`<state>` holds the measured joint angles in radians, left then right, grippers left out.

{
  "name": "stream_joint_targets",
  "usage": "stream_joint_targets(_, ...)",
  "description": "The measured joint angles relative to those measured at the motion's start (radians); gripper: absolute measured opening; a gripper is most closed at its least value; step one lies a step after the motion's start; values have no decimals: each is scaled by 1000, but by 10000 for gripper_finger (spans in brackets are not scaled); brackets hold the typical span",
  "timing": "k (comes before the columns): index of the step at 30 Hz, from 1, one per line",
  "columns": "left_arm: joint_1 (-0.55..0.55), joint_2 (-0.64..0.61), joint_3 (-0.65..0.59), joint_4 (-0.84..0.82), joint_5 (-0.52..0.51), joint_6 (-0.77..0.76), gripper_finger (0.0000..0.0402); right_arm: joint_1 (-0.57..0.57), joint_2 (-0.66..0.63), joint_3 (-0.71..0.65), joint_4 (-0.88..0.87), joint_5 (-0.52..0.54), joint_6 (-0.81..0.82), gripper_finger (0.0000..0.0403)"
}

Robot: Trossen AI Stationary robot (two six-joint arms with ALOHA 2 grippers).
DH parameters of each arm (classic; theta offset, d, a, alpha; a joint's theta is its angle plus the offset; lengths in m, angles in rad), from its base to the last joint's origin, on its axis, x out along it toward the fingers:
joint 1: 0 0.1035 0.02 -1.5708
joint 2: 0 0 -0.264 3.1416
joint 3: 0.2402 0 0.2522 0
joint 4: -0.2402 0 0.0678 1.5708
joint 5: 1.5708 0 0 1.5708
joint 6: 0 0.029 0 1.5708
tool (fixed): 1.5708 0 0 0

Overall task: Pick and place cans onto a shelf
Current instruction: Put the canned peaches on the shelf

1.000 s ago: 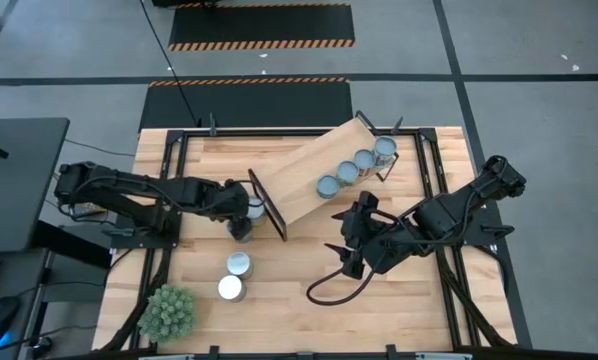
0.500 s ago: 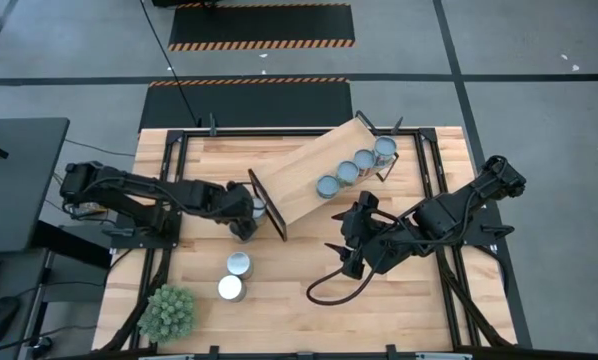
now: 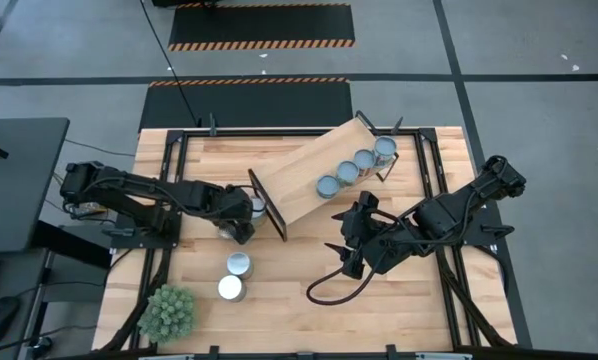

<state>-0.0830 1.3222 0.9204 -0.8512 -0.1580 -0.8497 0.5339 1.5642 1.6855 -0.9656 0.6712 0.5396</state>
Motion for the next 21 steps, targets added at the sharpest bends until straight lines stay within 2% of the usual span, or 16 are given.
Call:
stream_joint_targets(6,0,-1,38,-80,-56,48,394,0,0,0,0,0,-9,309)
stream_joint_targets(11,-6,-1,56,-168,-34,103,394,0,0,0,1,-4,-8,309)
stream_joint_targets(18,-37,-1,54,-288,23,279,394,0,0,0,14,-6,-8,309)
stream_joint_targets(21,-46,-2,54,-360,25,288,394,0,0,0,15,-6,-8,309)
